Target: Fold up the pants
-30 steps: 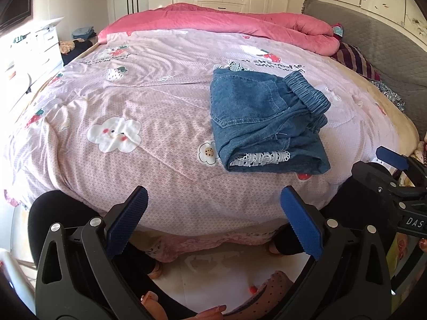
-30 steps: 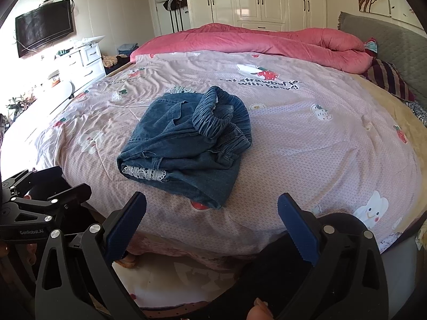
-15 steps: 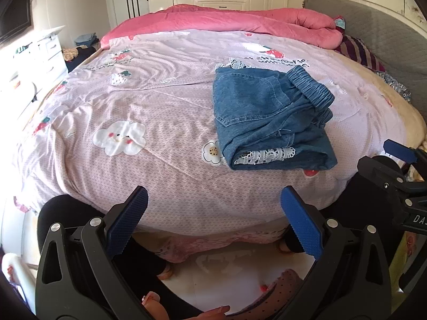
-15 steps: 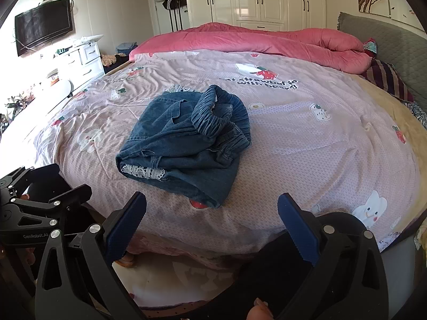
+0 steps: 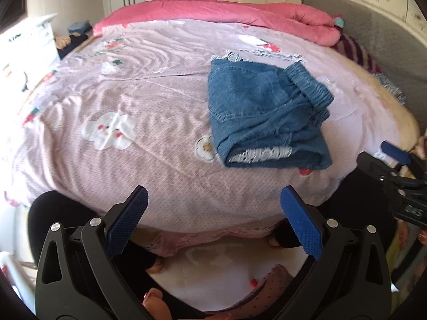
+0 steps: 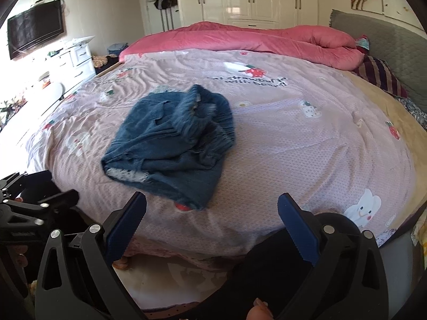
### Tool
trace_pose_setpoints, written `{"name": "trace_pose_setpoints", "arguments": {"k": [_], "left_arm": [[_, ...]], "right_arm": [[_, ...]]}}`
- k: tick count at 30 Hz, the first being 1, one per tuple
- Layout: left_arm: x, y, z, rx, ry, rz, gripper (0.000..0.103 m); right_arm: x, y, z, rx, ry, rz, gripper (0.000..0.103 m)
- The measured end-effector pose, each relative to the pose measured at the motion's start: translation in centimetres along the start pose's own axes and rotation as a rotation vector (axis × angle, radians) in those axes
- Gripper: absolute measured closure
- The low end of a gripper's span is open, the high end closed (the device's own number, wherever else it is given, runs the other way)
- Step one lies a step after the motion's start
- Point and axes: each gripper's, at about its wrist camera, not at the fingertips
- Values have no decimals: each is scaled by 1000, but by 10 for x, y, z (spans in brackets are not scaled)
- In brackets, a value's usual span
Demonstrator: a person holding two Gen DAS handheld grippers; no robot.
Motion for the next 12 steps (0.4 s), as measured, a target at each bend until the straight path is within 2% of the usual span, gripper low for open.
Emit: {"name": "trace_pose_setpoints", "arguments": {"k": [2,5,8,9,12], "left_arm": [[1,8,-10,8,-18,-7,9],[-9,42,-42,43,-32,-65,9],[-35,96,-75,116,-25,-191,9],[-49,124,-89,152,-19,-250,9],[-98,197,-121,226,20,-378,9]], "right_arm": [[-8,-14,-7,-26,6,17,4],[-19,-46,-26,-84,-2,52,5],[-42,-95,-62,-137,-26,138,5],[-55,-119,-78,-155,-31,200,5],[-100,-180,-118,-244,-19,307,4]]}}
Point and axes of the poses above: each gripper's, at about its wrist camera, not at the fingertips, and x roughly against the way its jaws point, y to its left, z to its underside, and after that the axes turned 4 degrees about -y, right-handed
